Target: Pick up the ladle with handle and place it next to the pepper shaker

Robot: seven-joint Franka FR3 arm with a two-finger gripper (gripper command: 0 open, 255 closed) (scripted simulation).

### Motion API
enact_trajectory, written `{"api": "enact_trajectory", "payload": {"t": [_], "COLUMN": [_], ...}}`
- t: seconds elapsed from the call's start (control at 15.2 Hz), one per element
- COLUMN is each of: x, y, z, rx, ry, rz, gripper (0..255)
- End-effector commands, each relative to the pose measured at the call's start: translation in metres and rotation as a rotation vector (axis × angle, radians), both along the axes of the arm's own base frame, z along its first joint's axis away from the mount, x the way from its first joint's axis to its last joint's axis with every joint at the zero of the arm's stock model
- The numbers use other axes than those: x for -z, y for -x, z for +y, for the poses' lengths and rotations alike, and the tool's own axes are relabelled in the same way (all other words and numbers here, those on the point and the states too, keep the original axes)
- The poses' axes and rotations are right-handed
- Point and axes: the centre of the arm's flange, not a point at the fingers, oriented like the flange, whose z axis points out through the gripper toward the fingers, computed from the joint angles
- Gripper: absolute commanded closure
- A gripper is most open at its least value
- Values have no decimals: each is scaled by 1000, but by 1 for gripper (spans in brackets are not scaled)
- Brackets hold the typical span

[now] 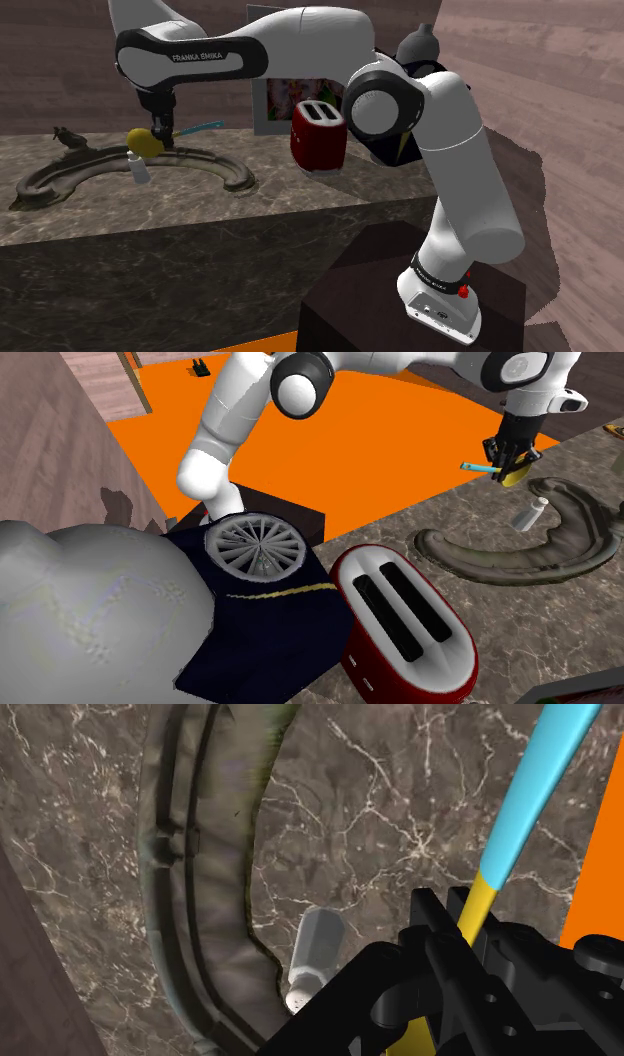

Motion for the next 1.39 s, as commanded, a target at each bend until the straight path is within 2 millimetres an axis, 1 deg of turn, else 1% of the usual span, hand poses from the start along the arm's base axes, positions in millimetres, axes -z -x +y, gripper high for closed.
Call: {"api": "enact_trajectory", "payload": {"t": [0.0,1.32], "x": [9,115], "y": [-2,-2], "z": [0,0], "rx": [0,0], "ry": [0,0], "rz": [-1,-1], "gripper": [255,255]}}
